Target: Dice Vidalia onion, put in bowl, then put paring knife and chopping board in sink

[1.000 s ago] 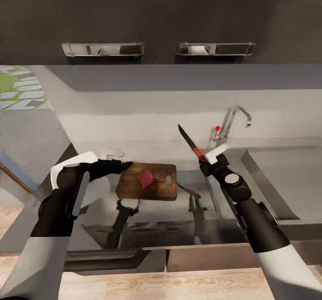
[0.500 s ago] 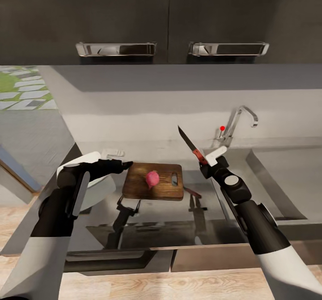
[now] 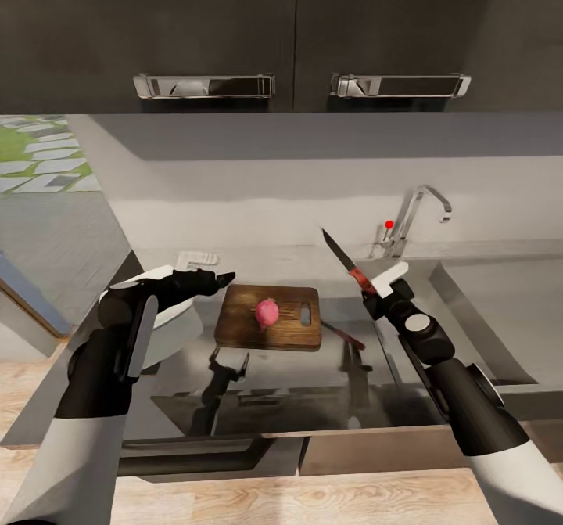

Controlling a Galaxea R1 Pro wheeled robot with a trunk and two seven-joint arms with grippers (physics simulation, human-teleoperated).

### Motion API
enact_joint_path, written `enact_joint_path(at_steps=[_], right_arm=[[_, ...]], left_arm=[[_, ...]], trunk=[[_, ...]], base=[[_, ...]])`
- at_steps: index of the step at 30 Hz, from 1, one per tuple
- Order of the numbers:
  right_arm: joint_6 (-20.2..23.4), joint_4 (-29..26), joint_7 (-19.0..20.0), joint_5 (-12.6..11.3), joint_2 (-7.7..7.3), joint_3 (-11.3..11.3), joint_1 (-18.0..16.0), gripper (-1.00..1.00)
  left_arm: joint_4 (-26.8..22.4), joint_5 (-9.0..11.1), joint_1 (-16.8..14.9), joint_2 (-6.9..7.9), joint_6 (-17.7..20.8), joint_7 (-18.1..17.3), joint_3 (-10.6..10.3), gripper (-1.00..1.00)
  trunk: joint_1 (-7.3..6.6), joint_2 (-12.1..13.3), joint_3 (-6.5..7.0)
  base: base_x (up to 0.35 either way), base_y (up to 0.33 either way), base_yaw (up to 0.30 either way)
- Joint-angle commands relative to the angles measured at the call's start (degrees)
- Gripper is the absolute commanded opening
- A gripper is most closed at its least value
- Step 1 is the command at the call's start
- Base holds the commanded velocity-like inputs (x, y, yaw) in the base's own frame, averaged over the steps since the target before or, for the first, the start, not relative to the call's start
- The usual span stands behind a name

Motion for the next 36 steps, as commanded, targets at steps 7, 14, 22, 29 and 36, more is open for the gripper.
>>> enact_joint_path(at_steps=[7, 14, 22, 29, 36], right_arm=[[-0.12, -0.25, -1.12, 1.97, -1.98, 0.17, 0.03, -1.0], [-2.41, -0.27, -1.45, 4.77, -2.07, 0.22, 0.04, -1.0], [-5.02, -0.27, -1.2, 7.98, -2.85, 0.16, 0.04, -1.0], [-7.31, -0.27, -0.59, 10.77, -3.42, 0.72, 0.04, -1.0], [-24.91, -0.27, 5.43, 33.97, -3.51, 2.44, 0.04, -1.0]], left_arm=[[-2.31, 0.05, -0.06, -0.2, 1.46, 0.06, 0.27, 1.0], [-4.07, 0.02, -0.06, -0.2, 1.93, 0.06, 0.36, 1.0], [-4.09, 0.05, -0.06, -0.15, 2.21, 0.0, 0.37, 1.0], [-4.09, 0.06, -0.06, -0.14, 2.26, 0.0, 0.3, 1.0], [-4.09, 0.08, -0.06, -0.11, 2.32, -0.07, 0.22, 1.0]], trunk=[[0.03, -0.11, -0.11], [0.03, -0.11, -0.11], [0.03, -0.11, -0.11], [0.03, -0.11, -0.11], [0.03, -0.11, -0.11]], base=[[0.0, 0.0, 0.0], [0.0, 0.0, 0.0], [0.0, 0.1, 0.0], [0.0, 0.29, 0.0], [0.0, 0.305, 0.0]])
